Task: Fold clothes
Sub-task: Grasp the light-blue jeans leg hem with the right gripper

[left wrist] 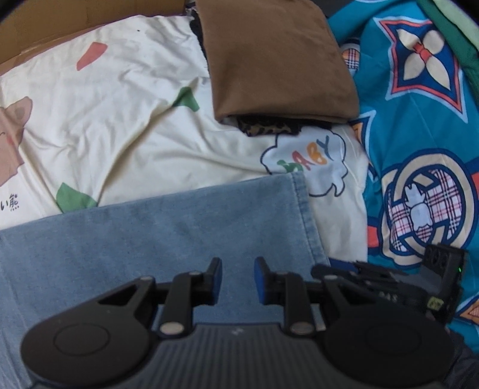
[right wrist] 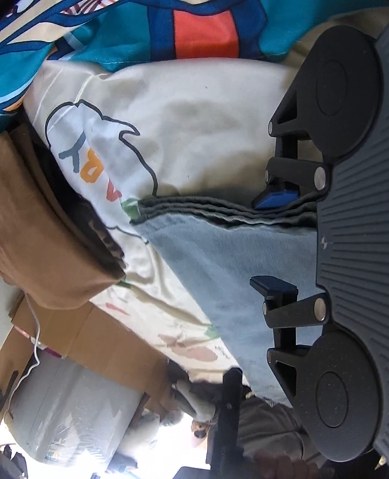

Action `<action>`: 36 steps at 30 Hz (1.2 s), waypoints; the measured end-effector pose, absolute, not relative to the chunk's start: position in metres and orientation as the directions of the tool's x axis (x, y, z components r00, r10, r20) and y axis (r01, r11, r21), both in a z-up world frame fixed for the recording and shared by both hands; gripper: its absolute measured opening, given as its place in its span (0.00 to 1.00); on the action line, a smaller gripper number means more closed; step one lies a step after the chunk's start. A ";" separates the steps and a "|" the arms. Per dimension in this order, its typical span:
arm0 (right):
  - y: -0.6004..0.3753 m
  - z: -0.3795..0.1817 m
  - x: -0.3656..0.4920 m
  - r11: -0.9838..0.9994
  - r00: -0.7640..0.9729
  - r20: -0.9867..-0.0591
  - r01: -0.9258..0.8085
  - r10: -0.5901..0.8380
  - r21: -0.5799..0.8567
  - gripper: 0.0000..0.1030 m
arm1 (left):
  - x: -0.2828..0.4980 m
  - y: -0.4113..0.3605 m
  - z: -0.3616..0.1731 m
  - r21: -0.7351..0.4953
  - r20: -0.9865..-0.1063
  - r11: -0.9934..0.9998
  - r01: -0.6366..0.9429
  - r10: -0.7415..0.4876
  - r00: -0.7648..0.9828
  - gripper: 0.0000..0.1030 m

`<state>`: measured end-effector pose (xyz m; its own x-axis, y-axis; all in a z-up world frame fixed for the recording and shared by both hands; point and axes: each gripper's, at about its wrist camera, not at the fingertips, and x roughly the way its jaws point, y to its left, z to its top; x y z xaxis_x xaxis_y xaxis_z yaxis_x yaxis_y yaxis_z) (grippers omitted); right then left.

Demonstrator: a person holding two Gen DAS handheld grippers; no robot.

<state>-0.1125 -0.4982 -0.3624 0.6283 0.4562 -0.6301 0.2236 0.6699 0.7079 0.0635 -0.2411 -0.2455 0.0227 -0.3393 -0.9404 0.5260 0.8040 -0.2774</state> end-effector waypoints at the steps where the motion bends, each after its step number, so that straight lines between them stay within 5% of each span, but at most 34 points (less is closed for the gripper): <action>1: -0.498 -0.364 -0.111 0.668 0.627 -0.631 0.225 0.457 0.709 0.50 | 0.062 -0.241 -0.246 -0.276 -0.941 0.803 0.528 -0.337 0.021 0.24; 14: -0.511 -0.401 -0.078 0.582 0.639 -0.563 0.214 0.524 0.784 0.50 | 0.066 -0.239 -0.238 -0.253 -0.946 0.809 0.530 -0.323 0.042 0.24; 16: -0.513 -0.404 -0.072 0.566 0.629 -0.546 0.198 0.553 0.800 0.43 | 0.067 -0.239 -0.236 -0.241 -0.946 0.807 0.539 -0.319 0.055 0.25; 18: -0.515 -0.406 -0.070 0.556 0.613 -0.540 0.190 0.577 0.809 0.14 | 0.066 -0.238 -0.240 -0.231 -0.949 0.810 0.539 -0.311 0.061 0.25; 20: -0.518 -0.405 -0.070 0.547 0.603 -0.526 0.171 0.600 0.820 0.12 | 0.063 -0.237 -0.249 -0.223 -0.953 0.815 0.535 -0.297 0.055 0.25; 36: -0.504 -0.418 -0.045 0.548 0.537 -0.550 0.183 0.640 0.816 0.14 | 0.063 -0.236 -0.323 -0.192 -0.979 0.854 0.483 -0.202 -0.032 0.25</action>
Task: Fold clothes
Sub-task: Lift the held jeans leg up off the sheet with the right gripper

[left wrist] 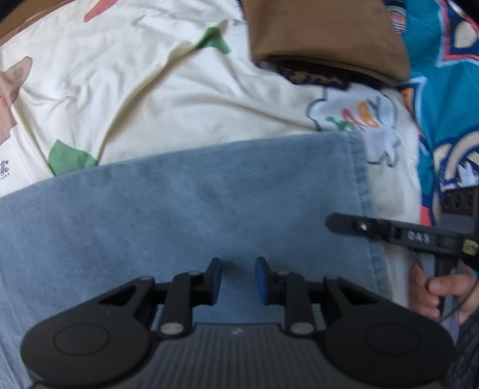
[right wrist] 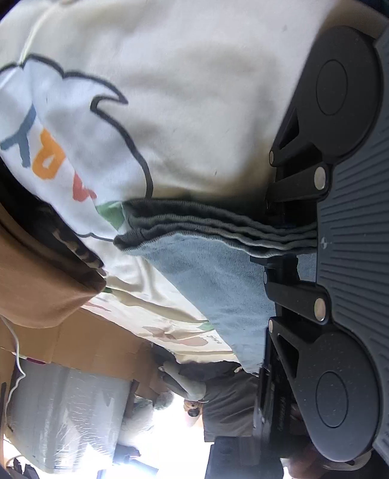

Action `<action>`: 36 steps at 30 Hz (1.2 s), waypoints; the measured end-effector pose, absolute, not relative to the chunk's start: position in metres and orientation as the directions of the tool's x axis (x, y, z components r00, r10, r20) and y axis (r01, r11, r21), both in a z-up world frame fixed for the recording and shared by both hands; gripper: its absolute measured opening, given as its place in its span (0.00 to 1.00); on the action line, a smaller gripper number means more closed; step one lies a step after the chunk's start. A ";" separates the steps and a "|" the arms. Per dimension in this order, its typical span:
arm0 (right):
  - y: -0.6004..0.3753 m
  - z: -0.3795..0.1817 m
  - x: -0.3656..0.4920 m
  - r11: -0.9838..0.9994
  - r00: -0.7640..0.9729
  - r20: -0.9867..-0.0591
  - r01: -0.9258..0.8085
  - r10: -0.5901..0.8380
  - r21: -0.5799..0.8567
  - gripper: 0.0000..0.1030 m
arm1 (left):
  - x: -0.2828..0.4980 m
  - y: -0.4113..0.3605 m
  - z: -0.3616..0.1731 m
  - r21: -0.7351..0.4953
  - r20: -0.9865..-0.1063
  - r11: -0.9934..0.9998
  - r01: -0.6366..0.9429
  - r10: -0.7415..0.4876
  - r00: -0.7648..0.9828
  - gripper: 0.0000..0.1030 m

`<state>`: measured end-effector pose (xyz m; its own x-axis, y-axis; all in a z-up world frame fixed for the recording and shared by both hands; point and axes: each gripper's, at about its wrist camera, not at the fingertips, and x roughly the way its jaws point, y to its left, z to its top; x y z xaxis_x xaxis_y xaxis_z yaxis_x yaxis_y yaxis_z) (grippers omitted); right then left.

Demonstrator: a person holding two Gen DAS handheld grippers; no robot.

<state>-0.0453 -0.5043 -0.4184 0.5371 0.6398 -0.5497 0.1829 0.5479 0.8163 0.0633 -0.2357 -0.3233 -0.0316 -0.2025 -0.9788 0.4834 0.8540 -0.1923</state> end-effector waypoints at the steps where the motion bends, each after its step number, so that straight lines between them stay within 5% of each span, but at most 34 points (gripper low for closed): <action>1: -0.504 -0.419 -0.044 0.551 0.533 -0.552 0.181 0.642 0.815 0.15 | 0.067 -0.235 -0.326 -0.192 -0.979 0.860 0.472 -0.200 -0.035 0.25; 23: -0.489 -0.406 -0.037 0.667 0.489 -0.644 0.157 0.588 0.728 0.17 | 0.091 -0.245 -0.344 -0.201 -0.979 0.895 0.399 -0.172 -0.106 0.26; 27: -0.491 -0.406 -0.039 0.653 0.497 -0.638 0.174 0.587 0.737 0.11 | 0.098 -0.252 -0.319 -0.206 -0.979 0.874 0.440 -0.180 -0.101 0.26; 36: -0.500 -0.418 -0.032 0.580 0.467 -0.601 0.207 0.649 0.788 0.13 | 0.161 -0.243 -0.220 -0.154 -0.978 0.800 0.580 -0.207 0.025 0.27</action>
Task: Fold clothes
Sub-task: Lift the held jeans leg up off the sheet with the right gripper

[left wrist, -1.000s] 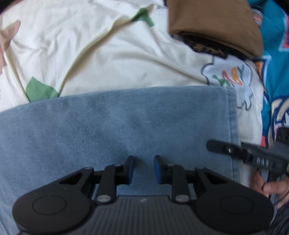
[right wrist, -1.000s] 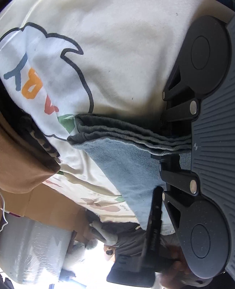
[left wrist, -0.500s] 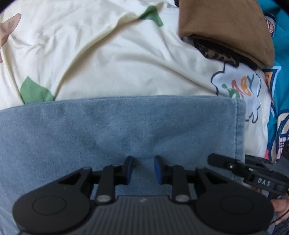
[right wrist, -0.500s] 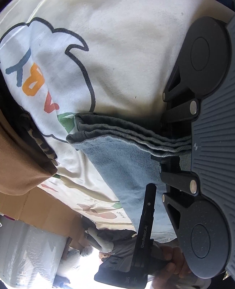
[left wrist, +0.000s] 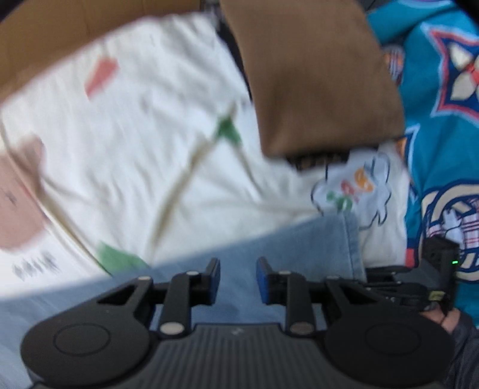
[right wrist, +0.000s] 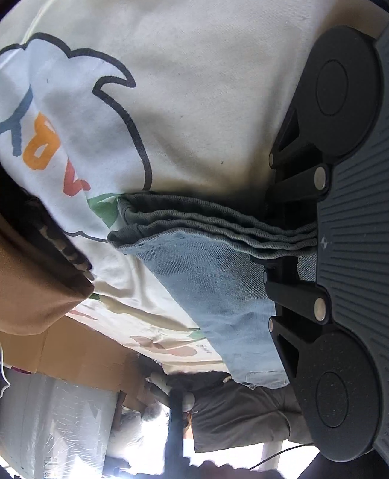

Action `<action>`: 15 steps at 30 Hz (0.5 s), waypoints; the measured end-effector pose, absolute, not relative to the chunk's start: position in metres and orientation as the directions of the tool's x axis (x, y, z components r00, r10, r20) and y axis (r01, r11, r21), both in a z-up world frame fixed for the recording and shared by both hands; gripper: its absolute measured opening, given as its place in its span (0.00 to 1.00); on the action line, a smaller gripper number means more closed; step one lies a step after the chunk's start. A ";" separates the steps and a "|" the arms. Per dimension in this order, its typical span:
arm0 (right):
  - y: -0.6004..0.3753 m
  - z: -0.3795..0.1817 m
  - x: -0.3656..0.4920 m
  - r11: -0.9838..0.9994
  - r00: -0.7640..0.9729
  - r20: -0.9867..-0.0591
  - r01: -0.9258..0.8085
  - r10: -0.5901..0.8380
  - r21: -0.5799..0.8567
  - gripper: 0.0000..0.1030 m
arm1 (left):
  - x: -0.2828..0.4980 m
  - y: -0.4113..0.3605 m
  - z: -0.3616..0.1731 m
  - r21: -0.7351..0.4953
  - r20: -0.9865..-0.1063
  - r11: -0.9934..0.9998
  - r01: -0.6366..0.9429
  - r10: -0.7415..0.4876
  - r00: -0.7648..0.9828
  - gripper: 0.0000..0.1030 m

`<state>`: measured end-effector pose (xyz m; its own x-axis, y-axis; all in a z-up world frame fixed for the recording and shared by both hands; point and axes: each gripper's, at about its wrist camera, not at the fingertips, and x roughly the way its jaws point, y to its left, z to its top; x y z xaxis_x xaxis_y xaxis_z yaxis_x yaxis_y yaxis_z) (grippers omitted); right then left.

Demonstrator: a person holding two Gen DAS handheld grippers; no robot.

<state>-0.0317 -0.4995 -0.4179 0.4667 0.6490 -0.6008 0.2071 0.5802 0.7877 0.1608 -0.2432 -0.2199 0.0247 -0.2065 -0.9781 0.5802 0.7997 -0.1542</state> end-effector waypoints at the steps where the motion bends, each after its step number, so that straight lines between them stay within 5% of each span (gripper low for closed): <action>1: -0.500 -0.417 -0.031 0.584 0.461 -0.604 0.204 0.651 0.786 0.13 | 0.171 -0.237 -0.206 -0.141 -0.976 0.798 0.586 -0.211 0.052 0.28; 15: -0.475 -0.322 -0.006 0.725 0.359 -0.730 0.179 0.581 0.665 0.10 | 0.251 -0.117 -0.012 -0.069 -0.885 0.901 0.429 -0.254 0.391 0.34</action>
<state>-0.0056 -0.4748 -0.3217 0.3594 0.5809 -0.7304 0.1788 0.7253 0.6648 0.2508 -0.1166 -0.0120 0.3905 -0.2540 -0.8849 0.4292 0.9005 -0.0690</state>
